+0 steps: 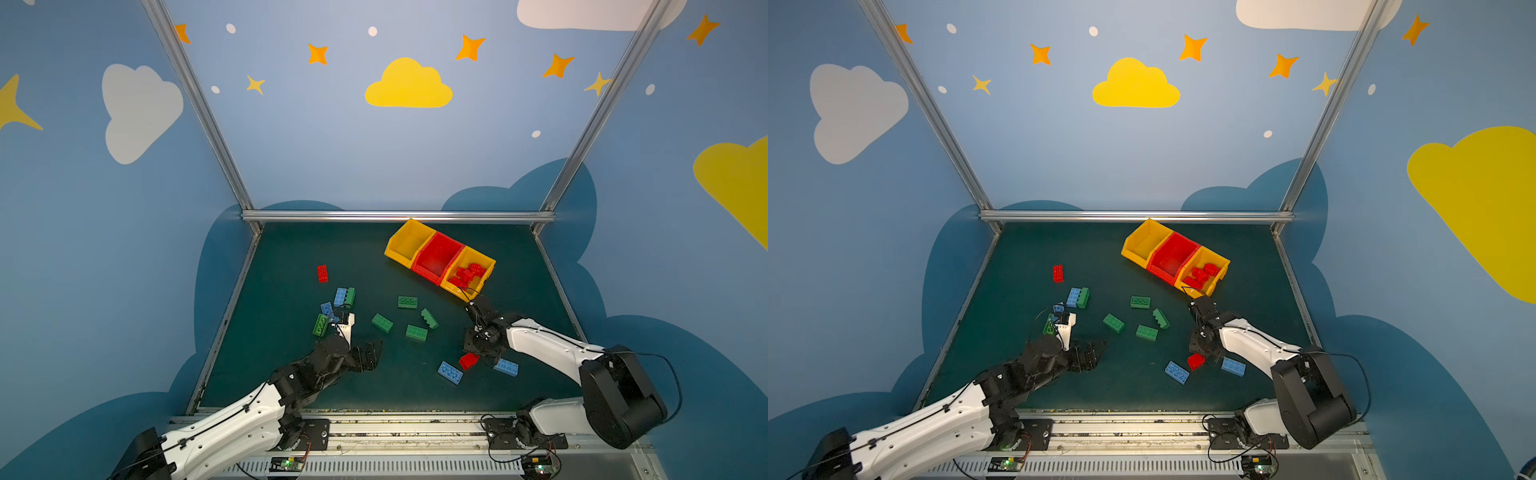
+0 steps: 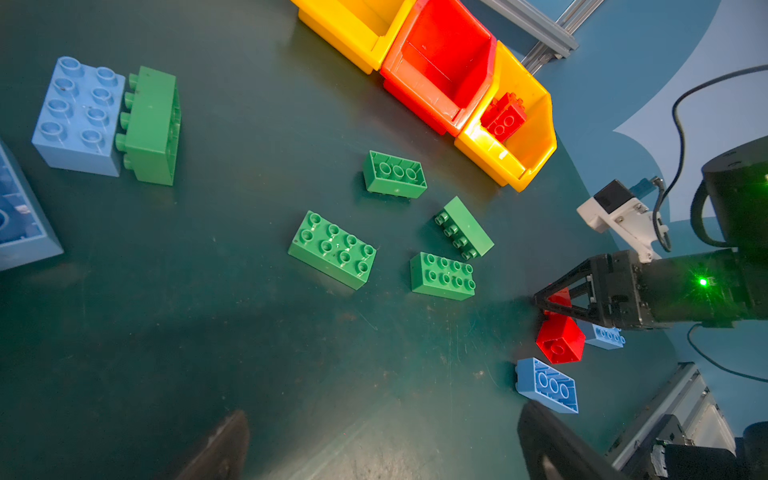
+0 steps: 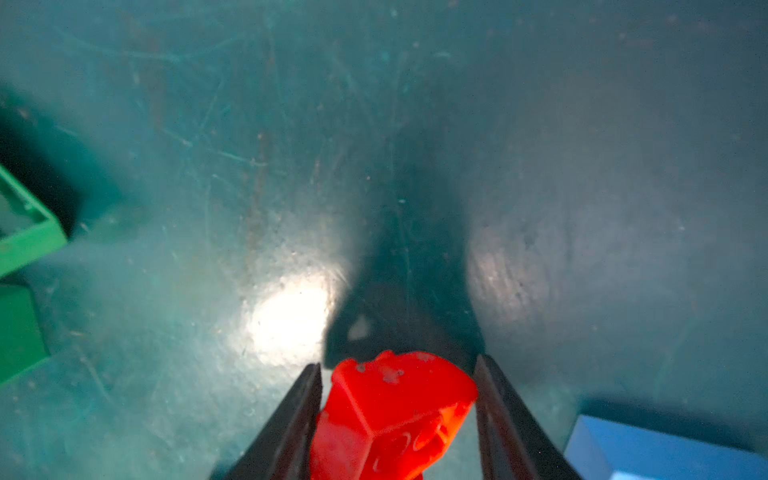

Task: Sort the legos into containers by color
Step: 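Lower the right gripper onto a red brick beside the blue bricks, then carry the red brick with the right gripper and release it into the yellow bin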

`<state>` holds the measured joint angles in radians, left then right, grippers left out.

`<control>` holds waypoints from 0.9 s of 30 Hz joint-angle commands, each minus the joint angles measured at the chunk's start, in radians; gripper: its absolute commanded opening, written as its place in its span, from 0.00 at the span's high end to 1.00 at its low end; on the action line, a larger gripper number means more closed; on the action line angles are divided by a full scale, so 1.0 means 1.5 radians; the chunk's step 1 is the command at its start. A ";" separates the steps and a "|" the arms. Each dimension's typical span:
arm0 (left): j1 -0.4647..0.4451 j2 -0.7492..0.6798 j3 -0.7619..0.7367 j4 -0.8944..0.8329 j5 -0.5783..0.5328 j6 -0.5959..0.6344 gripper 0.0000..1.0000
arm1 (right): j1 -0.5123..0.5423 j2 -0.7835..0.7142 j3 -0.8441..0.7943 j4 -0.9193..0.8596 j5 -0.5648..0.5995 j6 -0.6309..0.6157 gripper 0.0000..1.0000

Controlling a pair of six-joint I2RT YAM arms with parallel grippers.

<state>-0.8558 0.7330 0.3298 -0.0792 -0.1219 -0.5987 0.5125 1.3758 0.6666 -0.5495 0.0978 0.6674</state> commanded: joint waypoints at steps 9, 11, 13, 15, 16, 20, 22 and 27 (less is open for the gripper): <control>-0.002 -0.033 -0.012 -0.007 -0.024 0.015 0.00 | 0.003 0.020 0.025 -0.024 -0.003 -0.004 0.62; -0.002 -0.035 -0.010 -0.010 -0.025 0.017 0.00 | 0.003 0.018 0.038 -0.030 0.002 -0.009 0.62; -0.002 -0.037 -0.009 -0.014 -0.028 0.019 0.00 | 0.003 0.017 0.056 -0.042 0.008 -0.014 0.62; -0.001 -0.038 -0.009 -0.012 -0.032 0.020 0.00 | 0.003 0.019 0.077 -0.052 0.016 -0.021 0.61; -0.002 -0.040 -0.010 -0.009 -0.035 0.020 0.00 | 0.002 0.021 0.086 -0.053 0.019 -0.024 0.61; -0.002 -0.045 -0.017 0.007 -0.042 0.025 0.00 | -0.004 0.041 0.129 -0.065 0.026 -0.040 0.62; -0.002 -0.048 -0.017 0.007 -0.045 0.028 0.00 | -0.009 0.052 0.157 -0.071 0.028 -0.050 0.62; 0.000 -0.042 -0.006 0.001 -0.056 0.039 0.00 | -0.046 0.097 0.266 -0.091 0.028 -0.090 0.61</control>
<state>-0.8558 0.6704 0.3138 -0.0784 -0.1780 -0.5678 0.4740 1.4910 0.9768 -0.6514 0.1204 0.5816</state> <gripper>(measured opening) 0.998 0.510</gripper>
